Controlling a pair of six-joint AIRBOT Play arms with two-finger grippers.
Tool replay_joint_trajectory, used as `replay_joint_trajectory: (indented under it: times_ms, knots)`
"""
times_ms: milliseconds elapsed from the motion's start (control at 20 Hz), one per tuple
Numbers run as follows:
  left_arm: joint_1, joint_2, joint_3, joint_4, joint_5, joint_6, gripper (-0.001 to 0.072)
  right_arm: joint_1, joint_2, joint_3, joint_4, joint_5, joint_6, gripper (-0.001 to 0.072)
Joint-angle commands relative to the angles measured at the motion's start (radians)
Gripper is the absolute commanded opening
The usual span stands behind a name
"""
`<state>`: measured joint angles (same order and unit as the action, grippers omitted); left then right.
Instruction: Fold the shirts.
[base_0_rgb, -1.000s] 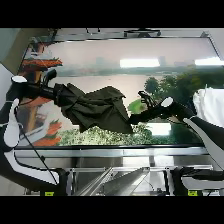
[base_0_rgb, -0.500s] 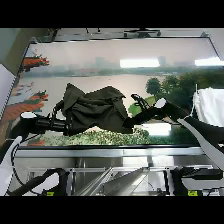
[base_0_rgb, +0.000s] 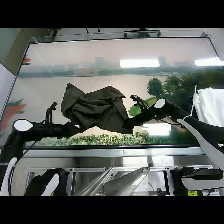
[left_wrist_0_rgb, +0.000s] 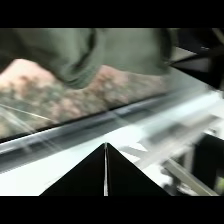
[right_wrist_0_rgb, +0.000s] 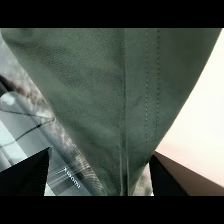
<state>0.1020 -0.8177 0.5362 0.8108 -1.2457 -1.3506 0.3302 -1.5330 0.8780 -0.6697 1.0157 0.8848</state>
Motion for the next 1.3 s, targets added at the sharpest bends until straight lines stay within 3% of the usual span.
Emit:
replay_joint_trajectory:
  times_ms: [0,50,200,300,400,700,800,850,950,1000,1150,1250]
  knots:
    - [-0.182,0.184,-0.012,0.250,0.228,-0.202,0.0583,0.001,0.000,0.001,0.000,-0.002,0.001,0.0674]
    - [-0.233,0.196,-0.029,0.249,0.294,-0.259,0.0716,0.001,0.000,0.001,0.000,-0.002,0.001,0.0674]
    - [-0.336,0.114,-0.061,0.252,0.386,-0.301,0.0712,0.001,0.000,0.001,0.000,-0.002,0.000,0.0674]
    - [-0.364,0.011,-0.048,0.261,0.455,-0.300,0.0509,0.001,0.000,0.001,0.000,-0.002,0.000,0.0674]
    - [-0.377,-0.100,-0.022,0.285,0.528,-0.300,0.0497,0.001,0.000,0.001,0.000,-0.002,0.001,0.0674]
    - [-0.380,-0.351,0.139,0.325,0.513,-0.299,0.0477,0.001,0.000,0.001,0.001,-0.001,0.001,0.0664]
    - [-0.379,-0.385,0.190,0.351,0.445,-0.291,0.0069,0.001,0.000,0.001,0.001,0.014,0.001,0.0331]
    - [-0.379,-0.386,0.203,0.348,0.420,-0.289,0.0001,0.001,0.000,0.001,0.007,0.018,0.001,0.0248]
    - [-0.379,-0.364,0.214,0.348,0.384,-0.290,0.0019,0.001,0.000,0.001,0.028,0.021,0.001,0.0188]
    - [-0.379,-0.334,0.214,0.348,0.374,-0.290,0.0020,0.001,0.001,0.001,0.035,0.023,0.002,0.0009]
    - [-0.359,-0.176,0.222,0.340,0.316,-0.289,0.0020,-0.016,0.033,0.027,0.035,0.082,0.001,0.0016]
    - [-0.304,-0.053,0.283,0.339,0.196,-0.288,0.0021,-0.062,0.103,0.090,0.038,0.184,0.006,0.0016]
